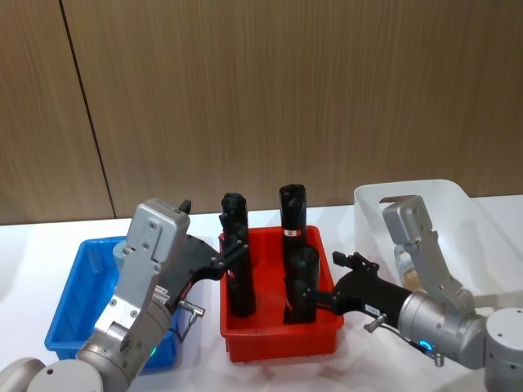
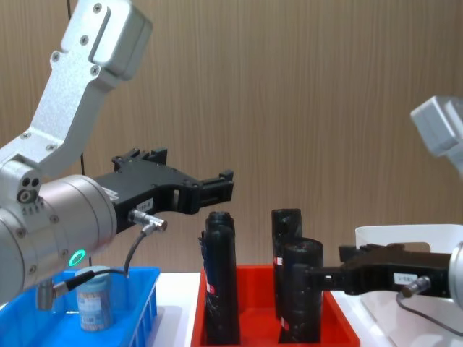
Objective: Pick the cotton swabs from the blue box and place them into the white box.
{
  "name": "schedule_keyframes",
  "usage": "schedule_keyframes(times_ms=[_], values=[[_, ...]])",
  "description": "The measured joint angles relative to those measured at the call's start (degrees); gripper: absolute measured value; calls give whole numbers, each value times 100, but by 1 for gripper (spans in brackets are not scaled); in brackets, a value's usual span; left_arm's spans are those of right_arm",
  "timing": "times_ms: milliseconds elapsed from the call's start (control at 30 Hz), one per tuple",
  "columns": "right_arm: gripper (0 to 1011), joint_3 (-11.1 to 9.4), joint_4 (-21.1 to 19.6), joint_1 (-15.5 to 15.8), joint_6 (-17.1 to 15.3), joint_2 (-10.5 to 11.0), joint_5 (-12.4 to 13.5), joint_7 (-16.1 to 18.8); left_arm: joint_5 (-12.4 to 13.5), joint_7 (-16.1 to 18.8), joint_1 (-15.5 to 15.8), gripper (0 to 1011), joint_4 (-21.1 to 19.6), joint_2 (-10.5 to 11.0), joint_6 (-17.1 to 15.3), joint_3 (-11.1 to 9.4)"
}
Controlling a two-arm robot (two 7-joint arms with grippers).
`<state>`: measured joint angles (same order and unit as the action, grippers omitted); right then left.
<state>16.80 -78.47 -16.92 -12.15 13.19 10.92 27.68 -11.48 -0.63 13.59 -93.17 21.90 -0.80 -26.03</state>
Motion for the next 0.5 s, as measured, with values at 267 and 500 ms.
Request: schedule_keyframes(times_ms=[267, 500], values=[[1001, 63, 346, -248, 28, -149, -86, -34, 0, 0, 0, 1004, 0, 0, 0, 0], [1002, 113, 564, -398, 30, -244, -128, -42, 0, 0, 0, 1004, 0, 0, 0, 0]])
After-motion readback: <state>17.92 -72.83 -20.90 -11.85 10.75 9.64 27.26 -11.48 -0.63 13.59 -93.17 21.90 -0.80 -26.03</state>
